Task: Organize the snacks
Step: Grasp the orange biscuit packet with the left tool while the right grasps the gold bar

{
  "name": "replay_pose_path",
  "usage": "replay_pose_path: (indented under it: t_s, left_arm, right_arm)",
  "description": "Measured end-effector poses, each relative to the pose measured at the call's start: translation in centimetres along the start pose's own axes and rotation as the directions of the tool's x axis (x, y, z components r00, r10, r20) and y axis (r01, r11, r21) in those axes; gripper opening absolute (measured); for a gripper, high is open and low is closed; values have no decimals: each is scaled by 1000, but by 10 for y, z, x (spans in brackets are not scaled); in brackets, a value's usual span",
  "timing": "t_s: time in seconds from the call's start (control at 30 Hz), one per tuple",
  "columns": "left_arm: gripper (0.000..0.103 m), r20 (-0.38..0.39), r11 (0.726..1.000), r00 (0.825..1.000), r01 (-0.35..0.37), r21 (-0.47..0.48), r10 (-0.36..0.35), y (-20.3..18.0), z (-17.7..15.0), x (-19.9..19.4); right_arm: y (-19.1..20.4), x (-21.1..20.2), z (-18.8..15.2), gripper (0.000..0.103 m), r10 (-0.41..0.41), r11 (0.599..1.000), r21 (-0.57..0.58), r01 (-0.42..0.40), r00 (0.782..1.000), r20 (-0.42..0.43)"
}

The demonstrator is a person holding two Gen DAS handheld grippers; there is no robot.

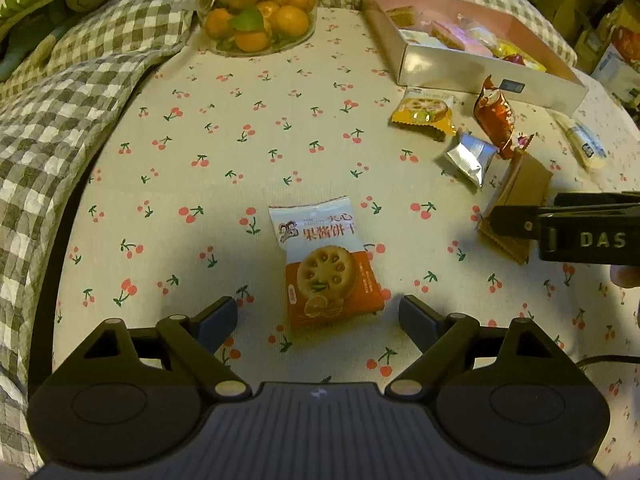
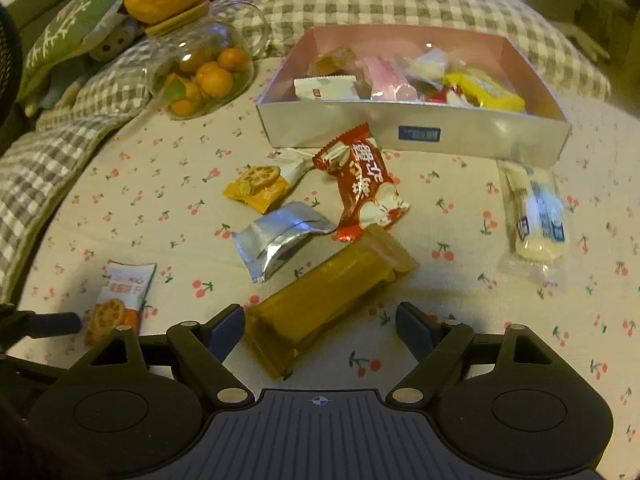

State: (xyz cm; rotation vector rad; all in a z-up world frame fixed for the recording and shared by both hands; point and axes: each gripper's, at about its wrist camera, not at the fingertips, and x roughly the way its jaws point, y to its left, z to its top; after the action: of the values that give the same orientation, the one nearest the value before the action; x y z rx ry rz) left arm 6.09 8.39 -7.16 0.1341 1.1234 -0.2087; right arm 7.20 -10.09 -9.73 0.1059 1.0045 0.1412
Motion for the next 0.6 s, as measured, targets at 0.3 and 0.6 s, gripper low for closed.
replay_pose_path:
  t_s: [0.3,0.6]
  left_arm:
    - [88,17,1000,1000,7,10,-7,2,-2,-1]
    - [91,84,999,996,15,43,-19,11,-18,-6]
  right_arm:
    - [6,0,-10,86,-46,991,-122,49,999,20]
    - [-7,-14,-29,85,0,969,-248,11,999,43]
